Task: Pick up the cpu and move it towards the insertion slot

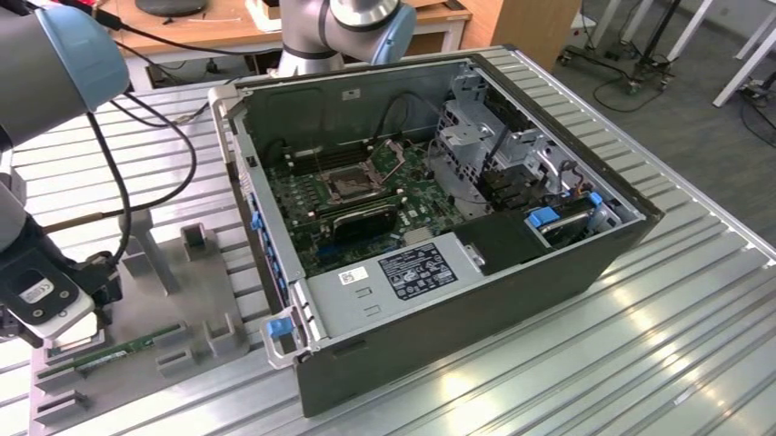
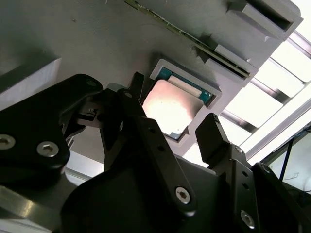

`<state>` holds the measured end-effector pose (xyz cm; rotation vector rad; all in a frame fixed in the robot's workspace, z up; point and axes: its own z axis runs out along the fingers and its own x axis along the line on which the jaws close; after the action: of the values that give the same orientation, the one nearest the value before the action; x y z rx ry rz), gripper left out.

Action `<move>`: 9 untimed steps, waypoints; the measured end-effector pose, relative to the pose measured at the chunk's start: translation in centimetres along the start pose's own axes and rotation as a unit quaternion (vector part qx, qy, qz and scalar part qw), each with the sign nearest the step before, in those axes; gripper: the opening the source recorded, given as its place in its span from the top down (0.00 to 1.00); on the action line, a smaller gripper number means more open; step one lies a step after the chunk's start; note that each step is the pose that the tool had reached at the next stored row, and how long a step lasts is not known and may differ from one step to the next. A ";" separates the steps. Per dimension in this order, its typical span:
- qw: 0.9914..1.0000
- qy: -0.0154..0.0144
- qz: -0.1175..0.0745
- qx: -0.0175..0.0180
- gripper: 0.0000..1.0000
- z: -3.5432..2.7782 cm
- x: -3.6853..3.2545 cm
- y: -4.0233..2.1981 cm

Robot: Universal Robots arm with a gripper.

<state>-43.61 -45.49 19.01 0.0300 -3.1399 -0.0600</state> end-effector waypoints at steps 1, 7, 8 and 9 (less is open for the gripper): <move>1.000 0.000 0.000 0.000 0.29 0.04 0.00 0.00; 1.000 0.000 0.000 0.000 0.29 0.35 0.00 -0.01; 1.000 0.000 0.000 0.000 0.29 0.39 0.00 -0.02; 1.000 0.000 0.000 0.000 0.29 0.40 0.00 -0.02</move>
<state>-43.61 -45.50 18.61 0.0300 -3.1396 -0.0597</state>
